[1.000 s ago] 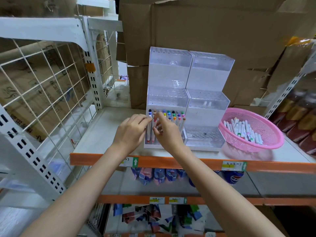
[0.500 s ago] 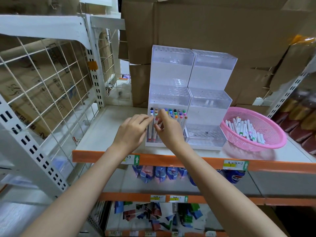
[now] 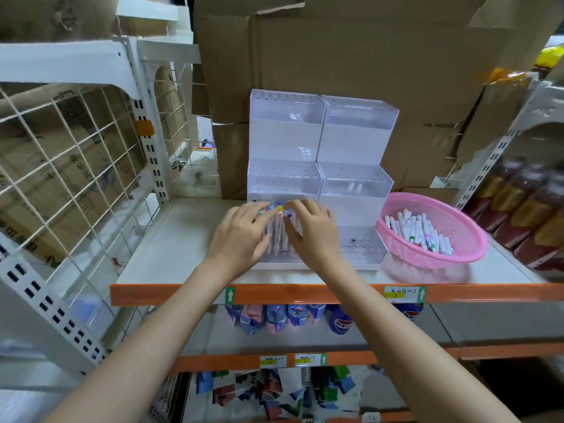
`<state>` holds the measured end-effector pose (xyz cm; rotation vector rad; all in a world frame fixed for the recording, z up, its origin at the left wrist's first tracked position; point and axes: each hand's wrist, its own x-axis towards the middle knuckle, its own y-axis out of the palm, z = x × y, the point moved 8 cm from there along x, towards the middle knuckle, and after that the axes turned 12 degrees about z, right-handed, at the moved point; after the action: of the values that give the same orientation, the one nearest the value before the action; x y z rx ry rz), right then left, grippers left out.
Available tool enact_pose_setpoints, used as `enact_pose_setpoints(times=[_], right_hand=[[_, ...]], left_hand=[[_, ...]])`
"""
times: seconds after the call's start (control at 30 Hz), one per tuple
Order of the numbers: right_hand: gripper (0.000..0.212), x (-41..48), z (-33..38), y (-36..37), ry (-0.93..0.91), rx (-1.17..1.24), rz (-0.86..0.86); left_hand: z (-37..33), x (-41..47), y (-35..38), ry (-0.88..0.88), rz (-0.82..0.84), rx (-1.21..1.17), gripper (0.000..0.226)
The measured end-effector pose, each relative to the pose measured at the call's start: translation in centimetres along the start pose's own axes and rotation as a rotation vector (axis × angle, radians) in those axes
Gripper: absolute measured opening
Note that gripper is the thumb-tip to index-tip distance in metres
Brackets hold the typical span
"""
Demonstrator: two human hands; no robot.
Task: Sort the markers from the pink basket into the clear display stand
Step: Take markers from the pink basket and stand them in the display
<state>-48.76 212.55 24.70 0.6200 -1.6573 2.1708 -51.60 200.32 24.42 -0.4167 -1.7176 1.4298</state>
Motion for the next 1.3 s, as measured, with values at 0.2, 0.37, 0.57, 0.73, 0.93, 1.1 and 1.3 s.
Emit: enact_pose_setpoints(times=[0.2, 0.37, 0.57, 0.73, 0.93, 1.1, 1.3], right_hand=[[0.035, -1.8, -6.2, -2.1, 0.179, -0.107, 0.072], [0.039, -4.7, -12.3, -4.1, 0.342, -0.127, 0.201], [0.040, -7.5, -18.9, -7.5, 0.432, -0.126, 0.178], [0.034, -9.0, -24.5, -9.5, 0.517, -0.102, 0.201], [0.038, -9.5, -30.7, -9.4, 0.579, -0.069, 0.289], [0.039, -8.1, -33.8, -8.0, 0.580, -0.093, 0.396], [0.033, -5.7, -35.8, -6.2, 0.506, -0.154, 0.531]], left_hand=[[-4.7, 4.4, 1.1, 0.043, 0.067, 0.030, 0.049], [-10.8, 8.1, 2.2, 0.181, 0.043, 0.008, 0.055], [-17.9, 12.7, 4.5, 0.311, 0.091, -0.071, 0.048], [-22.5, 16.0, 7.9, 0.347, 0.221, -0.169, 0.045], [-25.0, 19.3, 11.7, 0.290, 0.324, -0.249, 0.038], [-24.4, 22.6, 15.1, 0.112, 0.449, -0.351, 0.037], [-23.2, 24.8, 17.4, -0.034, 0.524, -0.294, 0.025]])
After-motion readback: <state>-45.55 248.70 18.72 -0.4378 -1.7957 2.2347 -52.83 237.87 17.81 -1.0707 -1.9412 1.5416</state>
